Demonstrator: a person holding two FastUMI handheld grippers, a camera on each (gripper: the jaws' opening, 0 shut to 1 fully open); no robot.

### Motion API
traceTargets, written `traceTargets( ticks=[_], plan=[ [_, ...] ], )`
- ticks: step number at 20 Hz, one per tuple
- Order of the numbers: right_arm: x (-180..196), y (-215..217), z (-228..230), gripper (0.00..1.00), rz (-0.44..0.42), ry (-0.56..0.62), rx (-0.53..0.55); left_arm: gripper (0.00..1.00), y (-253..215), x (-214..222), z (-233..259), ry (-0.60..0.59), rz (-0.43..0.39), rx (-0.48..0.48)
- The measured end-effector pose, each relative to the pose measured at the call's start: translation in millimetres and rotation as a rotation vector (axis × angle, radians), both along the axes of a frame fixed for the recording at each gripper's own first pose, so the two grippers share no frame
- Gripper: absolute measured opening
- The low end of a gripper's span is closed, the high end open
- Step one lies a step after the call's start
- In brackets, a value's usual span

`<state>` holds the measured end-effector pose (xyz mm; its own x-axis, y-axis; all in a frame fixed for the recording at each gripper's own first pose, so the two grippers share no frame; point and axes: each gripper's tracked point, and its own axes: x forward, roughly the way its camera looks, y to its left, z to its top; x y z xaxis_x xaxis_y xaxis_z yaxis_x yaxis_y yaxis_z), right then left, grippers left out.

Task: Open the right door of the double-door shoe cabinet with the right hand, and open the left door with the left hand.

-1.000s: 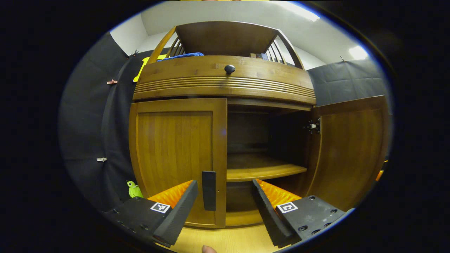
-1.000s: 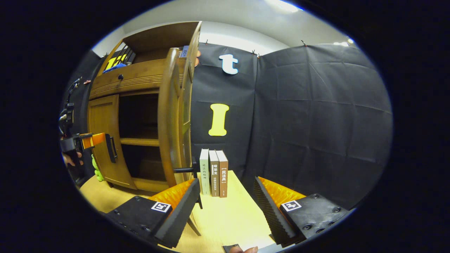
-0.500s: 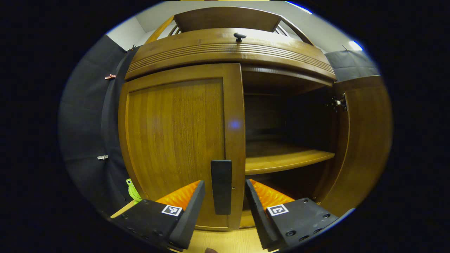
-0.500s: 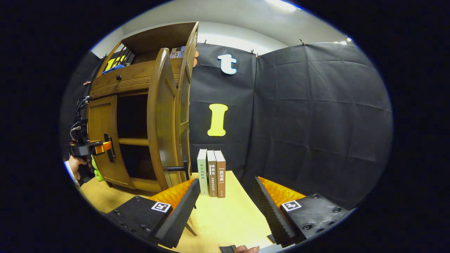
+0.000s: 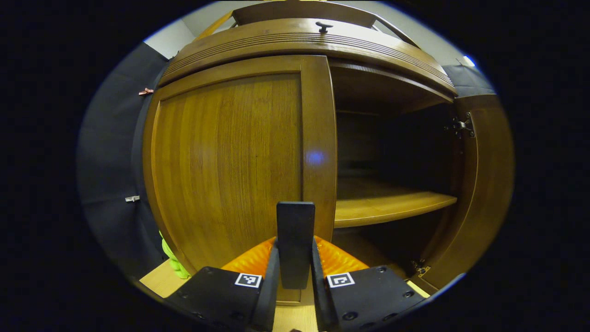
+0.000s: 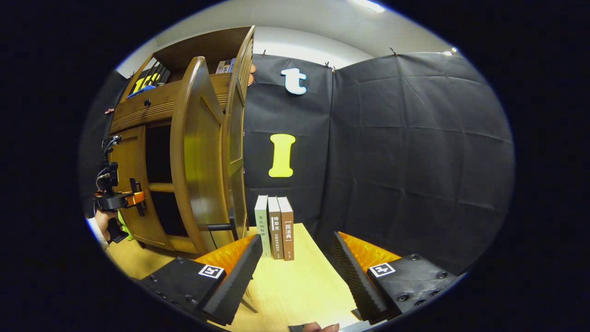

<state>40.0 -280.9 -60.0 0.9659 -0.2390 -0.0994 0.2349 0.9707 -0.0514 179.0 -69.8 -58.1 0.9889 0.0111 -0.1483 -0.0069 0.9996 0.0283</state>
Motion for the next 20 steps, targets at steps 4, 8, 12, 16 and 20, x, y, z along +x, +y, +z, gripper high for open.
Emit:
traceTargets(
  ticks=[4, 8, 12, 16, 20],
  plan=[
    [-12.3, 2.9, 4.3, 0.98, -0.024, -0.004, 0.003, 0.34, -2.6, -3.1, -2.0, 0.025, -0.013, -0.013],
    [-28.6, 10.8, 7.5, 0.98, -0.037, -0.009, -0.001, 0.32, 1.6, -20.2, -1.9, 0.041, -0.020, -0.012],
    [-42.5, 26.3, 10.2, 0.98, -0.027, -0.017, 0.002, 0.31, 10.0, -54.5, 0.6, 0.051, -0.043, -0.029],
    [-60.0, 51.7, 10.5, 0.98, 0.006, -0.016, 0.004, 0.30, 28.6, -95.4, 3.3, 0.055, -0.047, -0.040],
    [-75.9, 76.7, 10.2, 0.98, 0.046, -0.013, 0.000, 0.30, 52.2, -131.1, 5.5, 0.059, -0.037, -0.037]
  ],
)
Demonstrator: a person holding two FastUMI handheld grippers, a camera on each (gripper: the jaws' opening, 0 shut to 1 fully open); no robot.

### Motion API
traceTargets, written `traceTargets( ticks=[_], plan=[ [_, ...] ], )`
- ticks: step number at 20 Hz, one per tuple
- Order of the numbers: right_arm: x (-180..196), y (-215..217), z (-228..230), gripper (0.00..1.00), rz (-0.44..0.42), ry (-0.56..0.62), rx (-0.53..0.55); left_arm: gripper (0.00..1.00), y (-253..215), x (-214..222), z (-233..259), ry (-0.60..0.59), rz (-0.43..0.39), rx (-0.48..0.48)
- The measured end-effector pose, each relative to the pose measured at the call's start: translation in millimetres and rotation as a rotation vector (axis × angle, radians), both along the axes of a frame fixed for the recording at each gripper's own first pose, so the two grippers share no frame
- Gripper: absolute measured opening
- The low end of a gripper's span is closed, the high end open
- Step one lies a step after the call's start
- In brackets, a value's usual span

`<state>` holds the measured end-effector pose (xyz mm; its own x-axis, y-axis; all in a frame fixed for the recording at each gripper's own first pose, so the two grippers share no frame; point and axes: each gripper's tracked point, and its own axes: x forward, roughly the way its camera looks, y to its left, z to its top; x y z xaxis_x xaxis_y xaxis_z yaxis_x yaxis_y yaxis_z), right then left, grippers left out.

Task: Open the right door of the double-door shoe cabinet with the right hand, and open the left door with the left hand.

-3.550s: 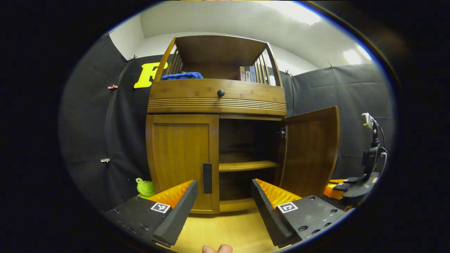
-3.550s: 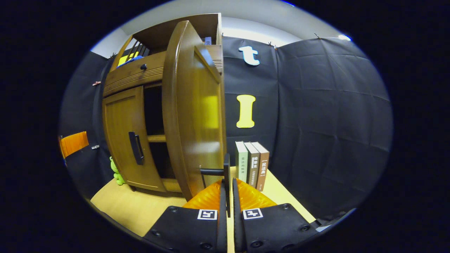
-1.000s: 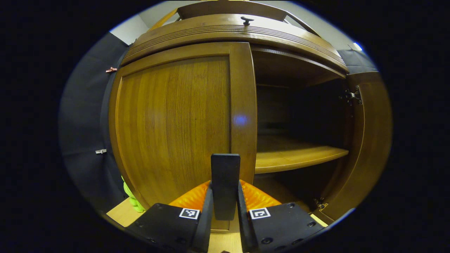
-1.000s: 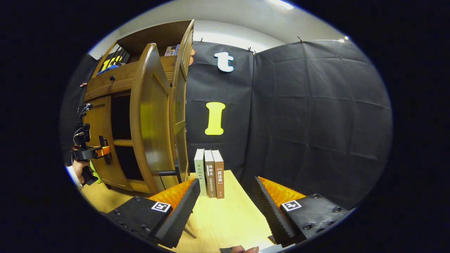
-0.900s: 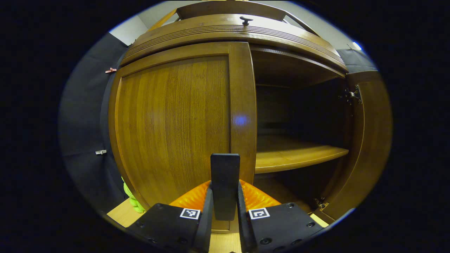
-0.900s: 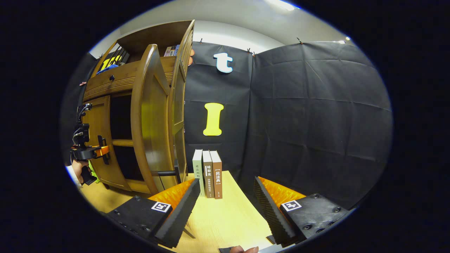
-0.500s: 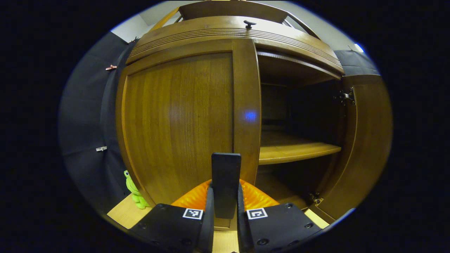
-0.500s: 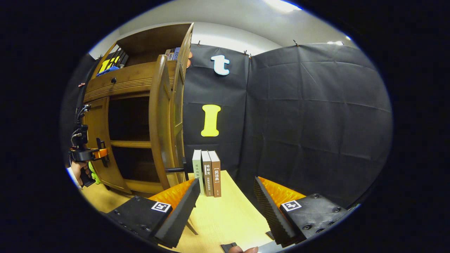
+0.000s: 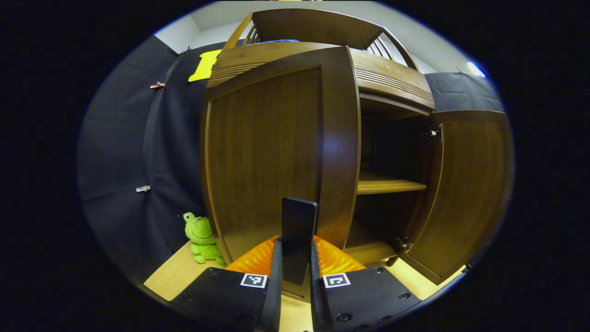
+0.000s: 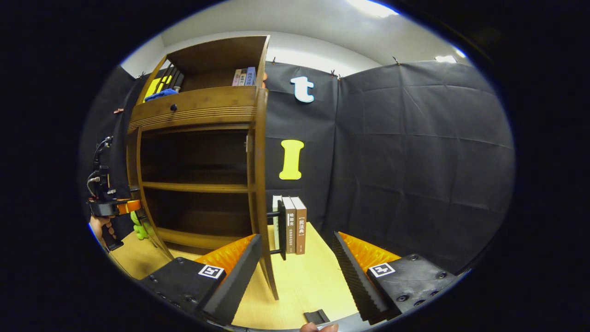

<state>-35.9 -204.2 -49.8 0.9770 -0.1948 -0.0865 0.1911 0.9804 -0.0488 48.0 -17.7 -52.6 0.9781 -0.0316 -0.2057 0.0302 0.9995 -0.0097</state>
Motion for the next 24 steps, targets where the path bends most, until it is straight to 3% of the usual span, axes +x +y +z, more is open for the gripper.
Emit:
traceTargets(
  ticks=[13, 24],
  plan=[
    [-39.4, 56.2, -6.2, 0.98, 0.063, 0.008, 0.019, 0.23, 75.2, -61.4, 2.6, 0.001, 0.052, -0.002],
    [-31.2, 92.4, -1.3, 0.98, 0.115, -0.002, 0.022, 0.15, 109.6, -83.0, 8.8, -0.023, 0.039, 0.021]
  ],
)
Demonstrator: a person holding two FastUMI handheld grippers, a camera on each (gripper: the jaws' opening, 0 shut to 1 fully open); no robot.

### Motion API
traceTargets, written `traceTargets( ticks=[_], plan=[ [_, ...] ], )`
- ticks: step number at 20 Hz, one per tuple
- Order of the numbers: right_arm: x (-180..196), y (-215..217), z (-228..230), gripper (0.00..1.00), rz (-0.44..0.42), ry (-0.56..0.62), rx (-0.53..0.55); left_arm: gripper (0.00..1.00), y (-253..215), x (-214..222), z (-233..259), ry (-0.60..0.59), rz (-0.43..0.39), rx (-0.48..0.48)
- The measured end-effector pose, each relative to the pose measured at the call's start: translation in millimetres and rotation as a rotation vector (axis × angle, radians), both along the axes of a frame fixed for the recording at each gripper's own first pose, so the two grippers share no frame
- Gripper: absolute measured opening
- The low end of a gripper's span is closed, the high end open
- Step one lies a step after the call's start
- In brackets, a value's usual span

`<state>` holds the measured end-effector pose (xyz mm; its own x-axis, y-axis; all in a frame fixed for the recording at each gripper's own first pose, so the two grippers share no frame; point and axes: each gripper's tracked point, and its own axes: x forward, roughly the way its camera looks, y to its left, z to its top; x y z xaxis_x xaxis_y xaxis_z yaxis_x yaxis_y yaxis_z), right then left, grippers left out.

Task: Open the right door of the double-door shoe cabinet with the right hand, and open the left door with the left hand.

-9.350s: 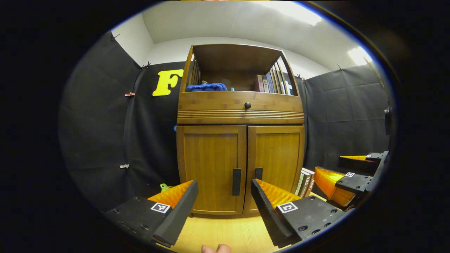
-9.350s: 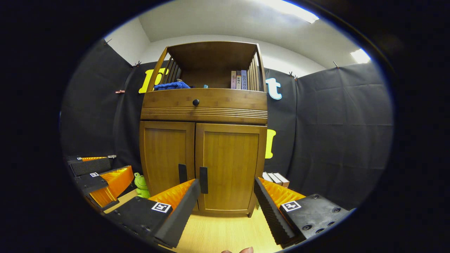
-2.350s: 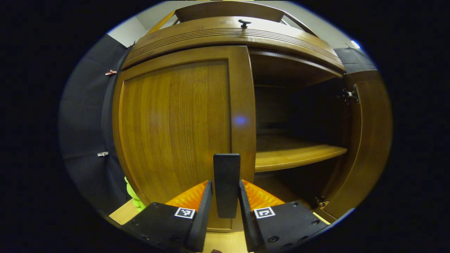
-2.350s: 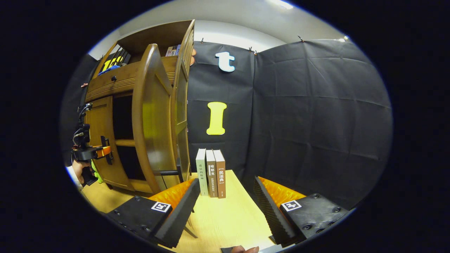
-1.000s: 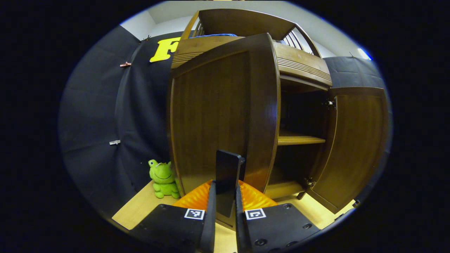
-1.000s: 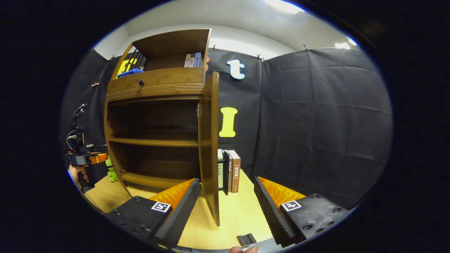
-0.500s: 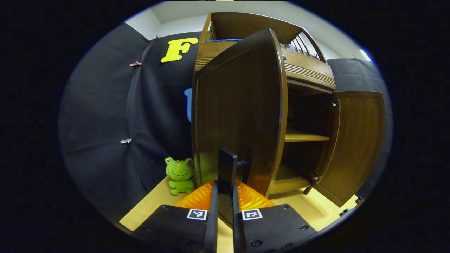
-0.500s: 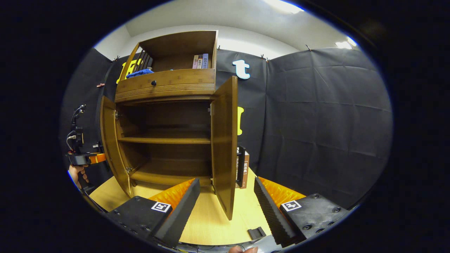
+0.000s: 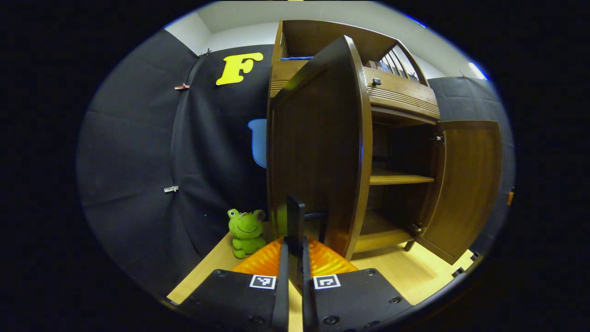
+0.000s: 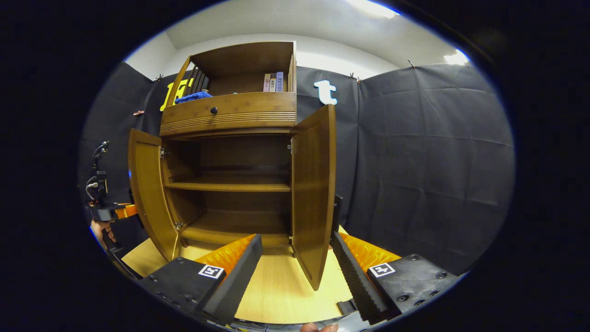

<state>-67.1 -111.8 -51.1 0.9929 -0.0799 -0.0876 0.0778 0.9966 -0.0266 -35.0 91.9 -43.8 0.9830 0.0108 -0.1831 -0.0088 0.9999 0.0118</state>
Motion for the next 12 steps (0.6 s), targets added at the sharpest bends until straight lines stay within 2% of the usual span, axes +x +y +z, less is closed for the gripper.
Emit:
traceTargets(
  ticks=[3, 9, 12],
  plan=[
    [4.2, 7.6, 2.2, 0.98, 0.015, -0.005, -0.001, 0.14, 7.2, -6.3, 1.4, -0.006, 0.001, 0.010],
    [4.5, 16.8, -1.4, 0.98, 0.035, 0.001, -0.001, 0.14, 51.6, -11.5, -6.0, 0.019, 0.080, 0.003],
    [6.5, 21.6, -6.5, 0.98, 0.044, 0.015, 0.002, 0.14, 74.0, -18.5, -6.1, 0.015, 0.089, -0.016]
  ],
)
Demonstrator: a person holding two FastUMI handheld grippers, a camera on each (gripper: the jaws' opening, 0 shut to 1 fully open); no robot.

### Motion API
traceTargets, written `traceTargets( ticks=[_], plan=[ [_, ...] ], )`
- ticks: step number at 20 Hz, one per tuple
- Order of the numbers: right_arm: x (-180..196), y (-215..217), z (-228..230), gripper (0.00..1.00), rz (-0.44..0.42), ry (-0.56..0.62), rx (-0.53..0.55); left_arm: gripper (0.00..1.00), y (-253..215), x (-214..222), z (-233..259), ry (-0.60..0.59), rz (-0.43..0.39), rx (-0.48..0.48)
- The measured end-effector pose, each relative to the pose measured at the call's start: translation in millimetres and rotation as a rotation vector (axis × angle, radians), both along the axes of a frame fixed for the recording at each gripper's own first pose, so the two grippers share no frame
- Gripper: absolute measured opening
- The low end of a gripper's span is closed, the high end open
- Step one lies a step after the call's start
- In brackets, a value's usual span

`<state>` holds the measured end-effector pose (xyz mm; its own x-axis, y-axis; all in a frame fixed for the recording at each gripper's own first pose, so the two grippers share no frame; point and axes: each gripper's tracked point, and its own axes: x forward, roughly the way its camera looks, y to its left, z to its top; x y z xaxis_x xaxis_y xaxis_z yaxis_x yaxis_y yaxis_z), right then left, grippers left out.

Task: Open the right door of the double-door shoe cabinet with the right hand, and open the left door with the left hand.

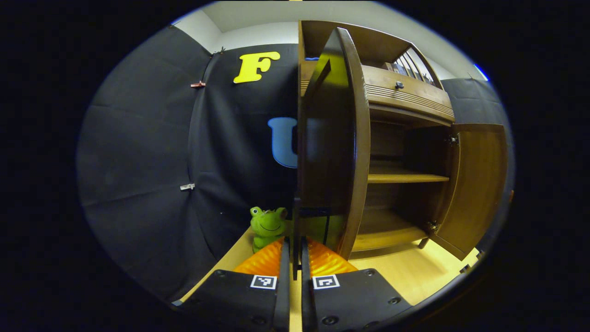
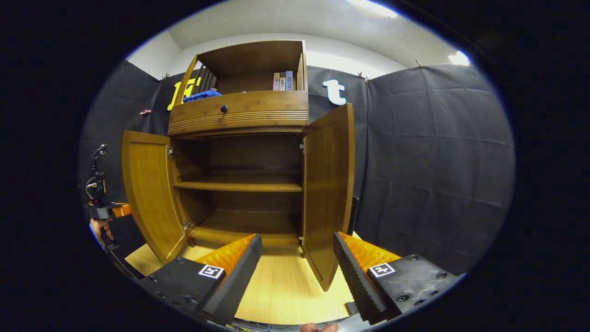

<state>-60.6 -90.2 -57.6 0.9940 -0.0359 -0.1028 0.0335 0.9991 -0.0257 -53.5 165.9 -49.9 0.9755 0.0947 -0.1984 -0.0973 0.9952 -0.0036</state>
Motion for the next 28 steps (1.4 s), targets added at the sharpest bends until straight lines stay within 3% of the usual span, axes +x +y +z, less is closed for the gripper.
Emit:
traceTargets(
  ticks=[14, 16, 18, 21, 22, 25, 28],
  plan=[
    [18.8, 35.5, 12.7, 0.98, 0.054, -0.020, 0.028, 0.14, 9.0, -28.8, 17.0, -0.031, -0.010, 0.062],
    [21.1, 36.5, 13.3, 0.98, 0.057, -0.018, 0.040, 0.47, 5.9, -40.5, 28.3, -0.058, -0.013, 0.117],
    [22.3, 38.6, 15.5, 0.98, 0.062, -0.024, 0.035, 0.55, -2.8, -49.0, 35.7, -0.069, -0.028, 0.119],
    [24.2, 40.7, 16.2, 0.98, 0.070, -0.024, 0.033, 0.74, -12.7, -57.4, 49.6, -0.110, -0.029, 0.107],
    [24.3, 41.4, 16.7, 0.98, 0.071, -0.023, 0.034, 0.84, -16.2, -60.5, 48.0, -0.107, -0.028, 0.104],
    [28.4, 42.7, 20.9, 0.98, 0.070, -0.031, 0.026, 0.92, -28.9, -65.3, 46.8, -0.083, -0.038, 0.102],
    [33.2, 42.2, 23.9, 0.98, 0.068, -0.040, 0.029, 0.90, -47.4, -66.4, 53.2, -0.088, -0.054, 0.085]
  ],
)
